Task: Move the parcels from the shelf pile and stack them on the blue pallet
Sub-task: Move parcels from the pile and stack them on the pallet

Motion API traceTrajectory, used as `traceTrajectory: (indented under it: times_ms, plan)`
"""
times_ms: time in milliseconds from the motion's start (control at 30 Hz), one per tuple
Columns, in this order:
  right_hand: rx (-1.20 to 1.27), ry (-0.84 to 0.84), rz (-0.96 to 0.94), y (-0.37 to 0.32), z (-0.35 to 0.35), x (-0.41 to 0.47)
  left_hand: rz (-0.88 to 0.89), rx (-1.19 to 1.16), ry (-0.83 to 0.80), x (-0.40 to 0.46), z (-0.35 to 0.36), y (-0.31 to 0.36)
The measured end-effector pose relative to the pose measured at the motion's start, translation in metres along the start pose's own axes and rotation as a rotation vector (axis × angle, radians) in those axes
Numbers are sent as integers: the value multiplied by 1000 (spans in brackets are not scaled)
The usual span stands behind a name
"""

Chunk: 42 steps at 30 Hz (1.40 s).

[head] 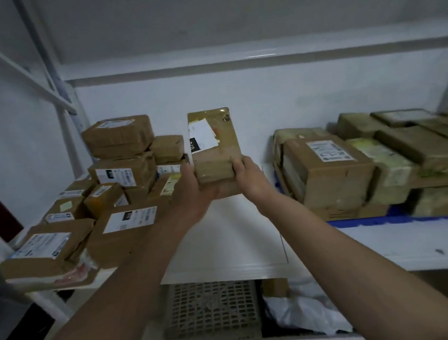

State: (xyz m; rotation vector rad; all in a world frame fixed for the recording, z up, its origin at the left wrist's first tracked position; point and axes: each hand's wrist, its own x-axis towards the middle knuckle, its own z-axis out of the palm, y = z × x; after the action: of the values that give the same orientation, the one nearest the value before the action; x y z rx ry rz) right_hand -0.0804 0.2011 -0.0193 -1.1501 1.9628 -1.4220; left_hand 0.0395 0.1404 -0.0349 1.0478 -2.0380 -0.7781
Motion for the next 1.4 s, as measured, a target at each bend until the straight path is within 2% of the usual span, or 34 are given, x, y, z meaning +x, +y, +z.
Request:
traceTrajectory:
  times_ms: [200,467,767,900,1233,1333,1400]
  plan:
    - [-95,110,15,16,-68,5,96,12,-43,10,50,43]
    - [-96,242,21,42,-183,27,187,-1,-66,27,131,128]
    - [-84,305,10,81,-319,70,245,-24,-92,60,238,222]
    - [-5,301,-26,104,-374,83,207,-137,-112,72,285,256]
    - [244,237,-66,144,-465,107,31,-419,-279,90,366,303]
    - [211,249,-109,152,-485,108,6,-536,-291,99,379,315]
    - [187,245,-139,153,-498,110,-29,-693,-310,109,387,320]
